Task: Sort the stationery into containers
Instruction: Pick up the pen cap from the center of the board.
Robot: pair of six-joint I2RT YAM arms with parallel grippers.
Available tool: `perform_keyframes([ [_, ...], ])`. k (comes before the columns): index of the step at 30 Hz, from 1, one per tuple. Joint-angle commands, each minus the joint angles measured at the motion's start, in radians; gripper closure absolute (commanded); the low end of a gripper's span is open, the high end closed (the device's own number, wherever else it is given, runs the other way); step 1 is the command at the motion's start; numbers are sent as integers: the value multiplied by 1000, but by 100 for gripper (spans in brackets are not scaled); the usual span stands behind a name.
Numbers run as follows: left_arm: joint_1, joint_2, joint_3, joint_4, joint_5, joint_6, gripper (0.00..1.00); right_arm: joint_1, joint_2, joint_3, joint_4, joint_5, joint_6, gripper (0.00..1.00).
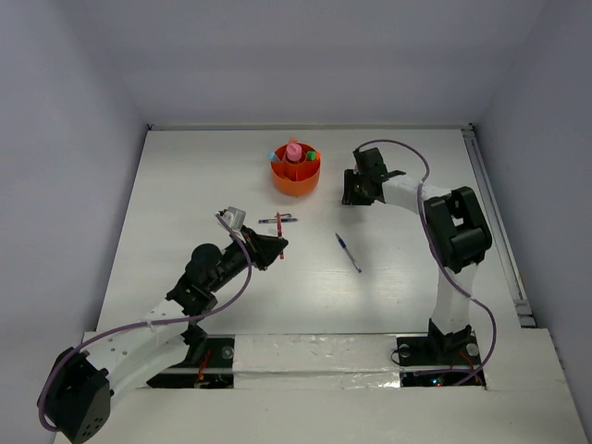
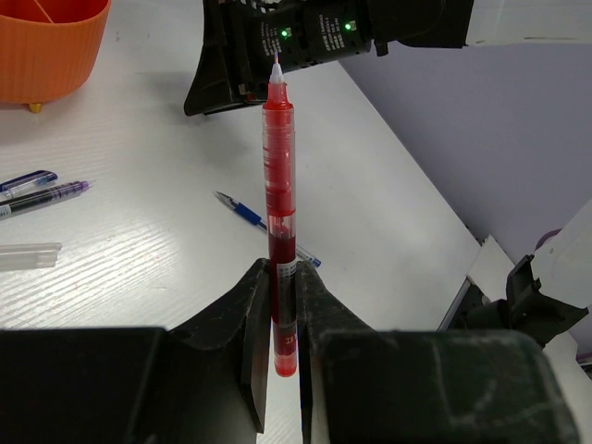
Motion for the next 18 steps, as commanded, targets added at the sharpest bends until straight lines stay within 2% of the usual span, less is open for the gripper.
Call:
perform_keyframes([
  [1,-2,-4,6,53,4,7,100,-5,54,56,-126,93,-38,58],
  [12,-2,-18,3,50,10,4,100,72,132,185,-271,213,-48,54],
  [18,-2,-21,3,52,10,0,100,110,160,211,-292,245,-44,62],
])
